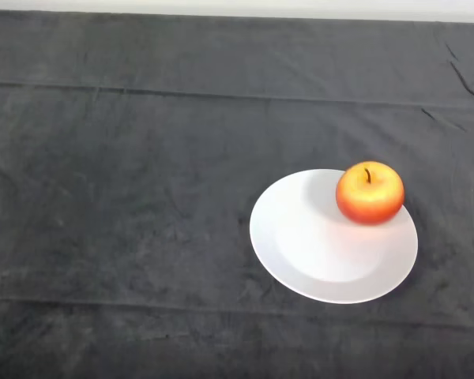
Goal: Move the apple to the plate
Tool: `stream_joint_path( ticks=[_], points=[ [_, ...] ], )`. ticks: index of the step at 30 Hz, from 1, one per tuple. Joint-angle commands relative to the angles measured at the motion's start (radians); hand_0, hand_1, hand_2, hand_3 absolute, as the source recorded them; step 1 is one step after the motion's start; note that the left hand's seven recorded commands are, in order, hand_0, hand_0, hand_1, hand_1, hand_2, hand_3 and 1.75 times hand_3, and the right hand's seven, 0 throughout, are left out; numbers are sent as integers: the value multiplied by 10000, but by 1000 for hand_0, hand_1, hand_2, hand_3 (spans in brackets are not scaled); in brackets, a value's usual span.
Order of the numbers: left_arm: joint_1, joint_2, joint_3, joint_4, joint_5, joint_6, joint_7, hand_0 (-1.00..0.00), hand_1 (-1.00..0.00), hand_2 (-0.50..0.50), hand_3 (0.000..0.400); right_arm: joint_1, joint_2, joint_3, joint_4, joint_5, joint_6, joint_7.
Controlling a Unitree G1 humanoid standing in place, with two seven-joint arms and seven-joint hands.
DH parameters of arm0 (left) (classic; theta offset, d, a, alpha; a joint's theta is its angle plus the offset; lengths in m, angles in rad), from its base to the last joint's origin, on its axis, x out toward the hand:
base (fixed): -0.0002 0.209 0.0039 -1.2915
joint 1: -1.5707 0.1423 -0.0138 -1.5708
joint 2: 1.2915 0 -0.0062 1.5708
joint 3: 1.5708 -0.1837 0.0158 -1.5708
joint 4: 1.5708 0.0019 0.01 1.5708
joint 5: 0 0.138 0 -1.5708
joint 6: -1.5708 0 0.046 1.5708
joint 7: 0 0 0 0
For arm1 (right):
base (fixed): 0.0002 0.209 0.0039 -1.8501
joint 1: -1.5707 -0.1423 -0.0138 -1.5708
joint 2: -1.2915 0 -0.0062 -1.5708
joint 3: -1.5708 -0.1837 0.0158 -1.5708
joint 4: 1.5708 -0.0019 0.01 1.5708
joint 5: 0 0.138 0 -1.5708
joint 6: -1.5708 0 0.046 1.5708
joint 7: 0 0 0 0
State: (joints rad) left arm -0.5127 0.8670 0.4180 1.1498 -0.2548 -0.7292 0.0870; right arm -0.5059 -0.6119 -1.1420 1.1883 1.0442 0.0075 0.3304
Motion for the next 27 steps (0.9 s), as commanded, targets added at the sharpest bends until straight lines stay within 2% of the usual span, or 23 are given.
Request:
stream_joint_path(
  ticks=[1,11,27],
  points=[
    [150,498,224,348,-61,-140,159,0,0,0,0,19,-276,-85,-108,126,20,77],
    [40,415,279,533,68,-157,248,0,0,0,0,12,-288,-90,-80,127,17,93],
    [-17,391,390,634,148,-163,72,0,0,0,0,6,-299,-93,-53,126,12,110]
  ],
)
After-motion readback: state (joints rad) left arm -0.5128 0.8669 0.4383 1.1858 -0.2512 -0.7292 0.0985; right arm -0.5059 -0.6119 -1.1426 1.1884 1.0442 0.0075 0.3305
